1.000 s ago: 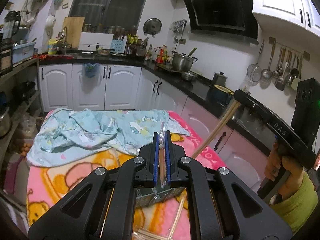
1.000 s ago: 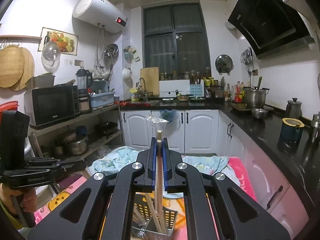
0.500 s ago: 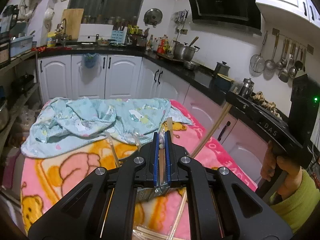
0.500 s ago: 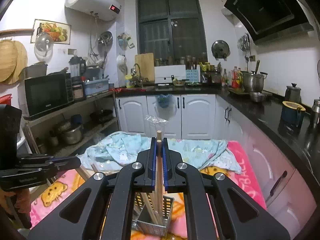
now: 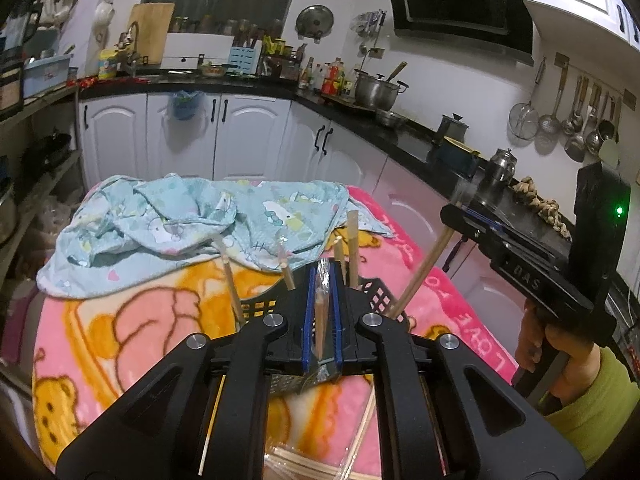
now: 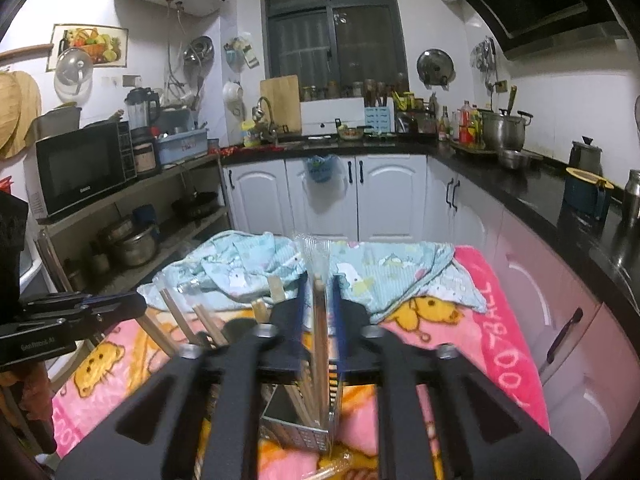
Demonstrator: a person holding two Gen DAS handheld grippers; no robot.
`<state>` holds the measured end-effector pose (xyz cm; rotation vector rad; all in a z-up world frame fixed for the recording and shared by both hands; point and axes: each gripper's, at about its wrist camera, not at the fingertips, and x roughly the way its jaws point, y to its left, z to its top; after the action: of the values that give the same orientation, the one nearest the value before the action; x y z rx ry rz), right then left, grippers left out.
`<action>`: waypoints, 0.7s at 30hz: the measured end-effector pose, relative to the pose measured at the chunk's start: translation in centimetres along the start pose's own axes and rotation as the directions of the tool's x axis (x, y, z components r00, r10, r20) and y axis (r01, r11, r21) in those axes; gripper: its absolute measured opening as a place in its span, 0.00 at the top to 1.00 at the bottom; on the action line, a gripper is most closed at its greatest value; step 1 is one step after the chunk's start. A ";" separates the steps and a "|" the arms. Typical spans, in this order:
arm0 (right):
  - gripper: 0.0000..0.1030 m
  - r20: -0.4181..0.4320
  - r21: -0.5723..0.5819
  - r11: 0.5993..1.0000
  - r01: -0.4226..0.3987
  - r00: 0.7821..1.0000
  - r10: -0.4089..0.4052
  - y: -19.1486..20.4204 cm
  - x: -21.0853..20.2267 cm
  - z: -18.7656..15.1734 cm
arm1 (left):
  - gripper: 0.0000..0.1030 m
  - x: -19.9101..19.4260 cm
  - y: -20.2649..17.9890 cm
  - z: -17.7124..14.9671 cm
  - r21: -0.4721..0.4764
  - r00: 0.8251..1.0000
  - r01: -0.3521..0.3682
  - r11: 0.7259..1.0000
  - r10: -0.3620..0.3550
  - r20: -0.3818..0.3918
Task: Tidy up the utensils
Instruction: 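Open the right gripper and withdraw it from the caddy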
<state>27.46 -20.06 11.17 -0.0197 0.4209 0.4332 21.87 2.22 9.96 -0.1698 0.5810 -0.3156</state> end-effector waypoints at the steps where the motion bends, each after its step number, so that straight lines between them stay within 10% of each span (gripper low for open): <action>1: 0.68 -0.001 0.004 1.000 0.002 1.000 -0.002 -0.1 0.0 0.0 | 0.88 -0.1 0.1 -0.1 -0.004 1.000 -0.003 1.000 0.003 0.003; 21: 0.40 0.008 0.019 1.000 0.018 1.000 -0.018 -0.3 -2.4 -1.6 | 0.10 -5.3 1.6 0.1 -0.060 0.985 -0.068 0.996 0.077 0.151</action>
<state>25.01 -21.41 10.63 -0.0031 0.4164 0.4109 18.16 5.49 12.37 -0.2233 0.4422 -0.2139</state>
